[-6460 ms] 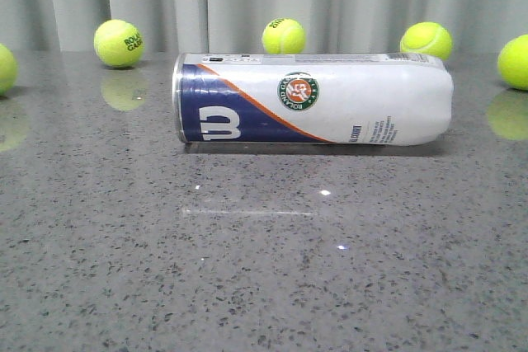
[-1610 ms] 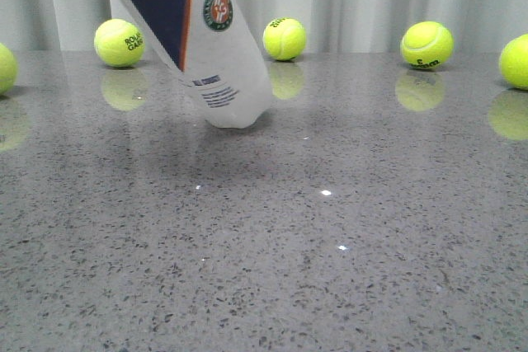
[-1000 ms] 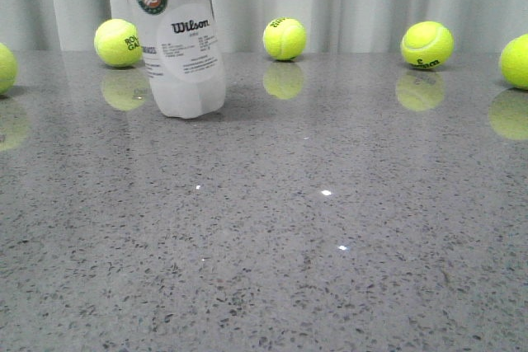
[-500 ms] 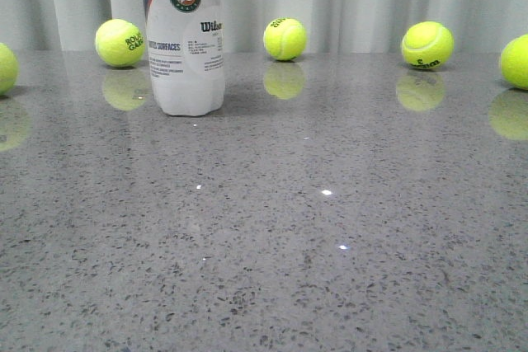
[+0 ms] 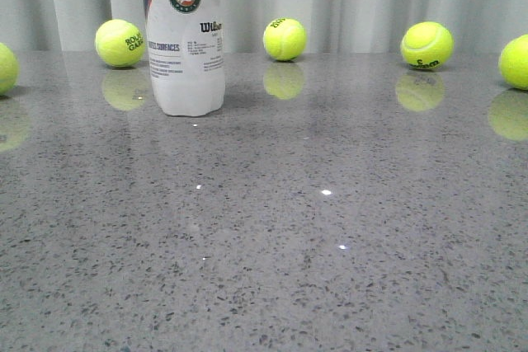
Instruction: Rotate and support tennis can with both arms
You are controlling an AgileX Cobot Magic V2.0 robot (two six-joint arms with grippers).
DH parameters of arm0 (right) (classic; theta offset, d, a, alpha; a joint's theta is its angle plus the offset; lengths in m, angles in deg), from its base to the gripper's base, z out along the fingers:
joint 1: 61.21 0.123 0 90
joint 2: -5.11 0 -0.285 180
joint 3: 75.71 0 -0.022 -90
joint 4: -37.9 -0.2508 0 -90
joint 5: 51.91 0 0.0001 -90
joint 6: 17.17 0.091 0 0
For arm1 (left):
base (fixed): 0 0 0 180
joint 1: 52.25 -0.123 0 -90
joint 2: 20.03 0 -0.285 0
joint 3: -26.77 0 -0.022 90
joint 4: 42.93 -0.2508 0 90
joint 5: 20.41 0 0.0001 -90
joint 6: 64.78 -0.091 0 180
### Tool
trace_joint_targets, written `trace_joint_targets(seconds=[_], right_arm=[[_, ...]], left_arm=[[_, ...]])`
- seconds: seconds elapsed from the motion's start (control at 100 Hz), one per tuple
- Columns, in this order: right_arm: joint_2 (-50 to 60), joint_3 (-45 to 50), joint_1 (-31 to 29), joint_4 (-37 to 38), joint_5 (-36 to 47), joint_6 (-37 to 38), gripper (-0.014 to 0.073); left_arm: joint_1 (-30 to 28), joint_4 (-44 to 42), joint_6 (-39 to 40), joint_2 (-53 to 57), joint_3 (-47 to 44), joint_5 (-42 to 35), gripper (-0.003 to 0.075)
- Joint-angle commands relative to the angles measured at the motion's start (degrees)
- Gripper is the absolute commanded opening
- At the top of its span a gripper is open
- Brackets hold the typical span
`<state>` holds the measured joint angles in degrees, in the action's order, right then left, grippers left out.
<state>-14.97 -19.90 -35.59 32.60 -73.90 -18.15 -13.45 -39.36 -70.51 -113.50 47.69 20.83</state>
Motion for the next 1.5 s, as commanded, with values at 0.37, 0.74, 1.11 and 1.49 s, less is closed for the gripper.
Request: trace_joint_targets(seconds=[0.37, 0.74, 1.11, 1.49], right_arm=[[-0.50, -1.40, -0.39, 0.42, 4.07, -0.37, -0.0059], [-0.50, -1.40, -0.39, 0.42, 4.07, -0.37, -0.0059], [-0.50, -1.40, -0.39, 0.42, 4.07, -0.37, -0.0059], [-0.50, -1.40, -0.39, 0.42, 4.07, -0.37, -0.0059]], left_arm=[[0.63, 1.78, 0.01, 28.35, -39.00, -26.92, -0.0019], [-2.79, 1.50, 0.01, 44.70, -63.77, -31.00, -0.0019], [-12.12, 1.50, 0.01, 54.45, -77.69, -44.20, -0.0019], [-31.53, 0.44, 0.01, 76.01, -91.76, -42.33, -0.0019]])
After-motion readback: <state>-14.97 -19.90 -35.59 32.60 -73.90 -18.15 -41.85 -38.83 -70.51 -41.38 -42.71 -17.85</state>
